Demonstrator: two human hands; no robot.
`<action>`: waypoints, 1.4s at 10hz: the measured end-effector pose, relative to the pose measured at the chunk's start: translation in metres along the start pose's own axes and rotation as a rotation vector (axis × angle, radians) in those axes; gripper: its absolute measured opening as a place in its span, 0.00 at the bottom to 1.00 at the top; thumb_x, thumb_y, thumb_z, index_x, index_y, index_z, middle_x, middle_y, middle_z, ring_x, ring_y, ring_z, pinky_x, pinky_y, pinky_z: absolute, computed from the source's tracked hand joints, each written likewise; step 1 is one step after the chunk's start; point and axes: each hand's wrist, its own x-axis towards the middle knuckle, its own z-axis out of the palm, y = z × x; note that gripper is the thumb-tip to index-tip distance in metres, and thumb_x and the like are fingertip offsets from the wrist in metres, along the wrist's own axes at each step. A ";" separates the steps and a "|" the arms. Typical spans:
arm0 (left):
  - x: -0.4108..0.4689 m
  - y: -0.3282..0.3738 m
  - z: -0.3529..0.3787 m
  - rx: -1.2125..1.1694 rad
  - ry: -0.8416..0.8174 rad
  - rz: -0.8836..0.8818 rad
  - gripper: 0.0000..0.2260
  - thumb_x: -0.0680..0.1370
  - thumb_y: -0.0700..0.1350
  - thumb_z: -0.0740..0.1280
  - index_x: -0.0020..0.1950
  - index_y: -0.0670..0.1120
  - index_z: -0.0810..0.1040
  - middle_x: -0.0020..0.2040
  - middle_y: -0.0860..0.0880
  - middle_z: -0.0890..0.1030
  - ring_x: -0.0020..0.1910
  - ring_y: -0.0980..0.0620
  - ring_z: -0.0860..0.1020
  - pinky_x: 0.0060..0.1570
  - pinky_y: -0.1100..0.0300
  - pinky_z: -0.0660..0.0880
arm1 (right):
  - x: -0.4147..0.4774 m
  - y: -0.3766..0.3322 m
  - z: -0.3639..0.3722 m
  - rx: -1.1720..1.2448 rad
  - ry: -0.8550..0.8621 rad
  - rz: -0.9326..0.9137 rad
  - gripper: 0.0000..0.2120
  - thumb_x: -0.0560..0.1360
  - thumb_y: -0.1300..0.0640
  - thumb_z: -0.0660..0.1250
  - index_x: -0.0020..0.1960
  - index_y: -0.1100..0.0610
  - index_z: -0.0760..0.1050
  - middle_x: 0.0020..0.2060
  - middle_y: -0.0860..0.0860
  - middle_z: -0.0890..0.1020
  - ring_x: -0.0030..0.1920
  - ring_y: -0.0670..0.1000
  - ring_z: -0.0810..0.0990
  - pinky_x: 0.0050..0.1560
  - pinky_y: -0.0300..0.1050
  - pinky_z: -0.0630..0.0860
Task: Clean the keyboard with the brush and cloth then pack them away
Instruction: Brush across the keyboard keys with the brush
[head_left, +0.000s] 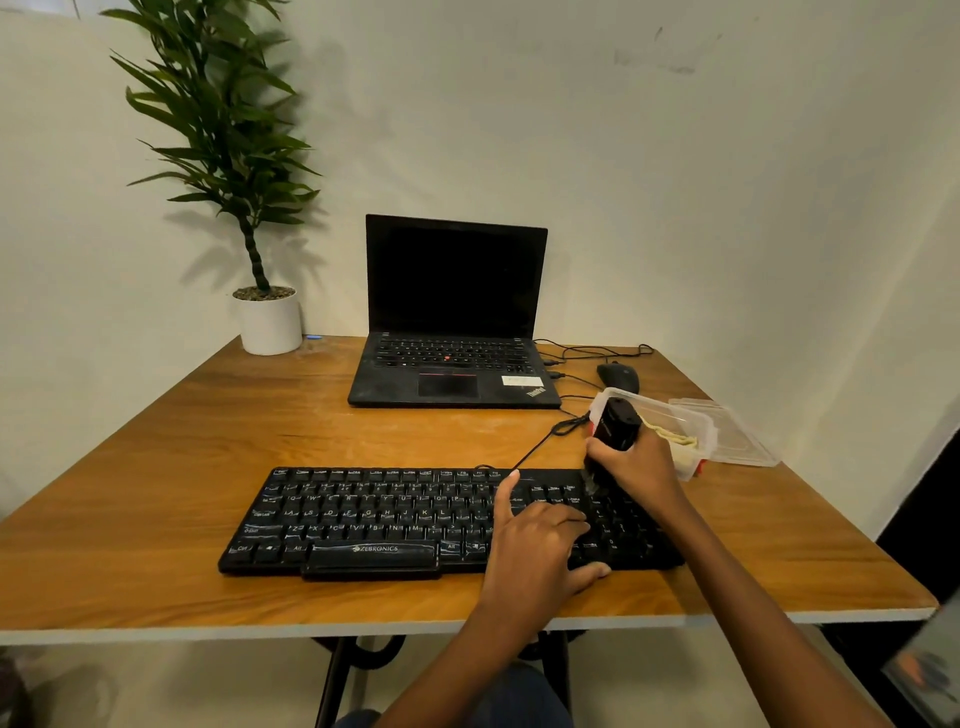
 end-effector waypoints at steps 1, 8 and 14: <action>0.000 -0.001 0.000 -0.004 -0.003 -0.007 0.18 0.63 0.67 0.71 0.44 0.56 0.83 0.44 0.63 0.82 0.45 0.65 0.79 0.70 0.47 0.48 | 0.000 -0.001 -0.001 0.002 -0.051 0.020 0.07 0.70 0.56 0.71 0.45 0.55 0.74 0.40 0.52 0.79 0.44 0.51 0.78 0.41 0.42 0.72; 0.001 -0.001 -0.002 0.010 0.011 -0.008 0.18 0.62 0.67 0.71 0.43 0.56 0.84 0.43 0.62 0.82 0.44 0.65 0.79 0.69 0.47 0.49 | 0.003 0.009 -0.026 -0.202 0.251 0.081 0.18 0.69 0.55 0.72 0.56 0.59 0.76 0.46 0.54 0.80 0.49 0.56 0.79 0.49 0.53 0.78; 0.001 -0.002 -0.002 0.033 0.005 -0.005 0.19 0.62 0.67 0.72 0.41 0.54 0.83 0.40 0.60 0.81 0.40 0.63 0.80 0.71 0.50 0.46 | -0.043 -0.001 -0.023 0.109 -0.094 0.083 0.08 0.71 0.59 0.71 0.41 0.50 0.72 0.38 0.47 0.78 0.41 0.46 0.77 0.38 0.39 0.73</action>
